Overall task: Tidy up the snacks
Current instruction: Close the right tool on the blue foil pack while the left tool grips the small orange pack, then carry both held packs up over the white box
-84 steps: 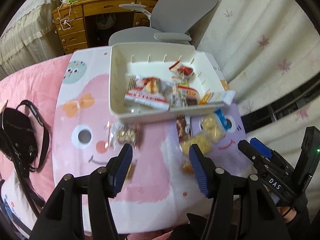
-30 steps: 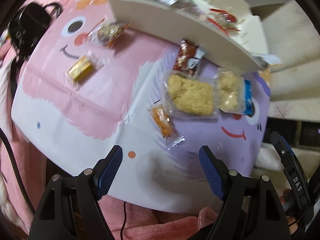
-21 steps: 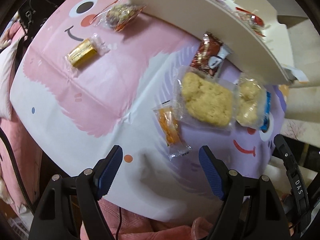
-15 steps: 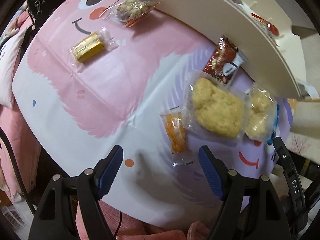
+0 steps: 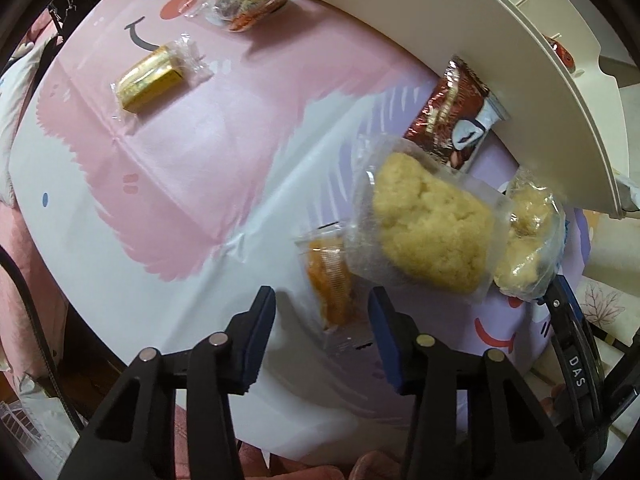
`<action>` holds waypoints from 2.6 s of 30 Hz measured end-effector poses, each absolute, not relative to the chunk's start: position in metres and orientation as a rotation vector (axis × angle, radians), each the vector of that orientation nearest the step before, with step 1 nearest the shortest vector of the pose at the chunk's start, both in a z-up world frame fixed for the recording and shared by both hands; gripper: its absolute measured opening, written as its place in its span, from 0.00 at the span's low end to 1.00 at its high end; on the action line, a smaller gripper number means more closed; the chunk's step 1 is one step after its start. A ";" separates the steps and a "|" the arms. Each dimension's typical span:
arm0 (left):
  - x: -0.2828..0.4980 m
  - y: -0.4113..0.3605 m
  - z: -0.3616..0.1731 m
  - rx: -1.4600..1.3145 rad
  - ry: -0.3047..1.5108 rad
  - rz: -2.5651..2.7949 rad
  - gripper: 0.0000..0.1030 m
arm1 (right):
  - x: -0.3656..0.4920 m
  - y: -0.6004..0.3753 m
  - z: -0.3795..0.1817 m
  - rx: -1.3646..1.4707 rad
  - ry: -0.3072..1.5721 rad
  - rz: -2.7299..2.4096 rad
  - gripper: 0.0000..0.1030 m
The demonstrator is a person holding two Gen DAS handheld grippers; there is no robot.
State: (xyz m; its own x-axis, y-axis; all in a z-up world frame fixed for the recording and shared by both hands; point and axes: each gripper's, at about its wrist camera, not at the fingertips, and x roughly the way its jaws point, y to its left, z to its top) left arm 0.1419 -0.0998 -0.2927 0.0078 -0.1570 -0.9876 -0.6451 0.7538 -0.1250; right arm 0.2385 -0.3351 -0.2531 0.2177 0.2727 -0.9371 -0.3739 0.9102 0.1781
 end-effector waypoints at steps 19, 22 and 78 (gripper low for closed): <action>0.145 -0.103 -0.317 -0.840 1.484 0.421 0.19 | 0.237 -0.318 -0.255 -0.300 1.183 0.470 0.35; 0.142 -0.099 -0.318 -0.878 1.461 0.413 0.18 | 0.235 -0.320 -0.253 -0.294 1.201 0.478 0.33; 0.208 -0.002 -0.079 -0.442 1.167 -0.062 0.18 | 0.189 -0.228 -0.127 0.022 1.090 0.473 0.32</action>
